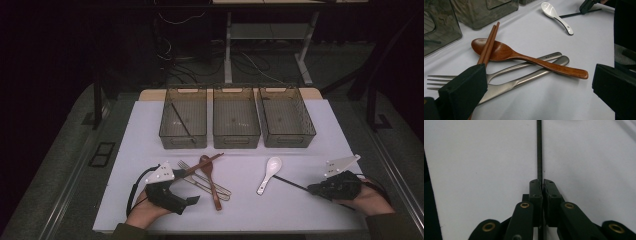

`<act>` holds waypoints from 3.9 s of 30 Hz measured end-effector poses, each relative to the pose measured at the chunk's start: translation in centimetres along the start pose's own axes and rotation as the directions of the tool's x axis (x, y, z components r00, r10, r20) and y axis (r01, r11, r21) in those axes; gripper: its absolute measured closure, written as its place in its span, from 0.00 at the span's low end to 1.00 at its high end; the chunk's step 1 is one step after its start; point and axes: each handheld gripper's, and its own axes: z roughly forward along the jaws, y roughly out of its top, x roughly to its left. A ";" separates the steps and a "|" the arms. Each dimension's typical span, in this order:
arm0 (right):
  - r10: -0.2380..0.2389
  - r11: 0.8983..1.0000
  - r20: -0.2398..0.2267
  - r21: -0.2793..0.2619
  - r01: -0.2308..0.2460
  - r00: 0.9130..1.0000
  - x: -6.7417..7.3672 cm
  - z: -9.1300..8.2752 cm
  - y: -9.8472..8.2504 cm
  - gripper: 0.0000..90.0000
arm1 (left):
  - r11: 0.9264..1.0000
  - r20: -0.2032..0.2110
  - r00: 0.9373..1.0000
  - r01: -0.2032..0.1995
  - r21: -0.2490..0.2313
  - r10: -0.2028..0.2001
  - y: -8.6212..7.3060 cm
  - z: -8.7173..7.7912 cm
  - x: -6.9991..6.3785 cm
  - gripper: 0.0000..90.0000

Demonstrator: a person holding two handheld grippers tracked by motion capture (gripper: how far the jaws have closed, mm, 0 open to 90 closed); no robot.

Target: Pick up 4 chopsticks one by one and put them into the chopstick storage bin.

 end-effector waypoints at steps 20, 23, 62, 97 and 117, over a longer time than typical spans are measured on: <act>0.006 0.994 -0.044 -0.110 -0.011 0.999 -0.2 -3.1 -0.3 0.95 | 1.000 0.003 1.000 -0.002 0.004 0.002 0.0 0.1 0.0 0.00; 0.009 0.991 -0.044 -0.137 -0.015 0.999 -0.2 -3.5 -0.1 0.95 | 1.000 0.001 1.000 -0.002 0.005 0.002 0.0 0.1 0.0 0.00; 0.118 0.934 -0.008 -0.338 -0.114 0.993 -0.6 -1.9 8.7 0.95 | 1.000 -0.010 1.000 -0.022 -0.004 0.022 -0.1 0.5 0.7 0.00; 0.148 0.938 0.020 -0.320 -0.134 0.989 -0.2 4.5 21.7 0.95 | 1.000 -0.004 1.000 -0.014 -0.017 0.014 0.0 0.3 0.6 0.00; 0.213 0.946 0.072 -0.263 -0.187 0.974 -1.0 10.0 29.1 0.95 | 1.000 0.001 1.000 -0.024 -0.016 0.024 0.2 0.3 0.4 0.00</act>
